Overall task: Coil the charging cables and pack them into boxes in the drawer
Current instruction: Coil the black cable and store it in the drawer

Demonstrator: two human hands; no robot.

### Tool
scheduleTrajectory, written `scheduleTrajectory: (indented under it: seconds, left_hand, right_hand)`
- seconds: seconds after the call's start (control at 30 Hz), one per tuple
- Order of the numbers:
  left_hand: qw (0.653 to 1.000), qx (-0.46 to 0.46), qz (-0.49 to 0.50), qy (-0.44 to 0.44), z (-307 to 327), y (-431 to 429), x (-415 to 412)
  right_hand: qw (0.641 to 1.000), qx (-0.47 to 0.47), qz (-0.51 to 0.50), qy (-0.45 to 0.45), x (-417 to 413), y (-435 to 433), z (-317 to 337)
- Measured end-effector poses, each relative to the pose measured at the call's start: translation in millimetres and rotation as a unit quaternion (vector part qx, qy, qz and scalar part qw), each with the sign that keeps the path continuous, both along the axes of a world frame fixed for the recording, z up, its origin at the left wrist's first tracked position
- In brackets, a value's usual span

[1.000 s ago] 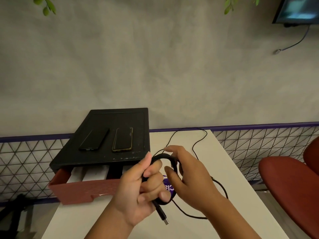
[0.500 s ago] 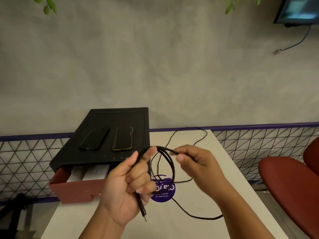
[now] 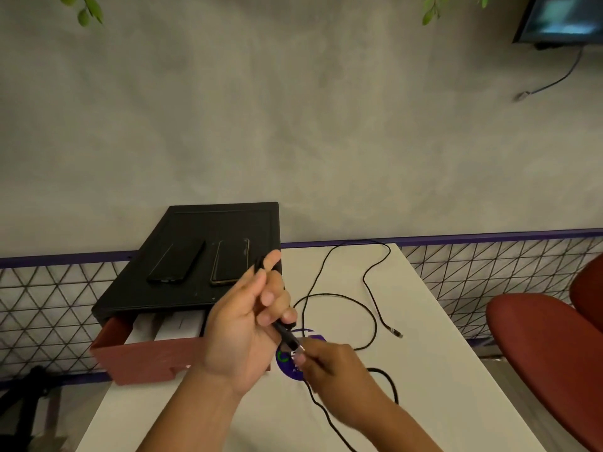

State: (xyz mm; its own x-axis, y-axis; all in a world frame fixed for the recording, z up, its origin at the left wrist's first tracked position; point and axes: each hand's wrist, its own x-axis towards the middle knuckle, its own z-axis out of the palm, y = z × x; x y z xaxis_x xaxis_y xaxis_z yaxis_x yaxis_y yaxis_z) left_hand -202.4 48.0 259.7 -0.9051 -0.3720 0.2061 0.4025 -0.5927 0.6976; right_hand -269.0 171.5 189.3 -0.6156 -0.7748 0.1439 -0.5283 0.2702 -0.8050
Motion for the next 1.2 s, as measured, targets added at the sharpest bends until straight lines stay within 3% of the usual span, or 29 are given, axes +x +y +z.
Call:
scheduleTrajectory:
  seconds: [0.13,0.2,0.27,0.43,0.5,0.57,0.67,0.8,0.87,0.93,1.0,1.07,1.13,1.2]
  left_hand:
    - [0.972,-0.202,0.083,-0.085,-11.7,0.7,-7.2]
    - [0.960,-0.242,0.105,-0.090,-12.0,4.5,-6.3]
    - [0.965,-0.227,0.108,-0.080,-7.3,10.5,-5.0]
    - [0.998,-0.041,0.031,-0.046,16.5,12.9,-3.1]
    - [0.996,-0.054,0.039,-0.056,16.0,12.4,-5.3]
    - [0.986,-0.128,0.063,-0.083,8.0,11.2,-8.0]
    - [0.924,-0.339,0.125,-0.128,-8.0,8.9,-11.2]
    - [0.775,-0.590,0.129,-0.183,-19.7,6.3,-8.9]
    - [0.691,-0.685,0.098,-0.209,-18.8,4.6,-5.0]
    - [0.647,-0.723,0.080,-0.229,-18.1,2.7,-2.7]
    - [0.652,-0.719,0.049,-0.235,-14.1,3.5,-0.2]
    - [0.685,-0.686,0.004,-0.243,-4.8,6.6,2.3]
    - [0.720,-0.648,-0.035,-0.246,2.5,5.6,4.1]
    - [0.729,-0.641,-0.030,-0.240,10.7,3.5,6.0]
  right_hand:
    - [0.998,0.025,0.055,0.012,7.6,0.4,2.2]
    - [0.996,0.041,0.073,0.034,6.8,1.8,3.8]
    - [0.995,0.057,0.075,0.046,6.3,2.1,3.9]
    - [0.995,0.050,0.028,0.077,8.3,-0.4,-0.2]
    - [0.994,0.045,0.033,0.098,11.8,-1.1,3.9]
    - [0.989,0.056,0.056,0.123,16.1,-1.5,10.4]
    - [0.983,0.053,0.085,0.154,19.5,0.2,18.6]
    - [0.973,0.035,0.083,0.213,14.6,7.8,28.5]
    - [0.970,0.009,0.074,0.232,6.5,12.0,34.9]
    - [0.958,0.001,0.052,0.282,-4.7,16.9,36.7]
    - [0.942,-0.028,0.030,0.334,-15.8,21.2,35.3]
    - [0.934,-0.063,0.002,0.352,-26.7,24.4,35.5]
    - [0.937,-0.082,-0.044,0.336,-38.5,27.7,38.5]
    - [0.949,-0.093,-0.071,0.294,-45.6,29.0,44.8]
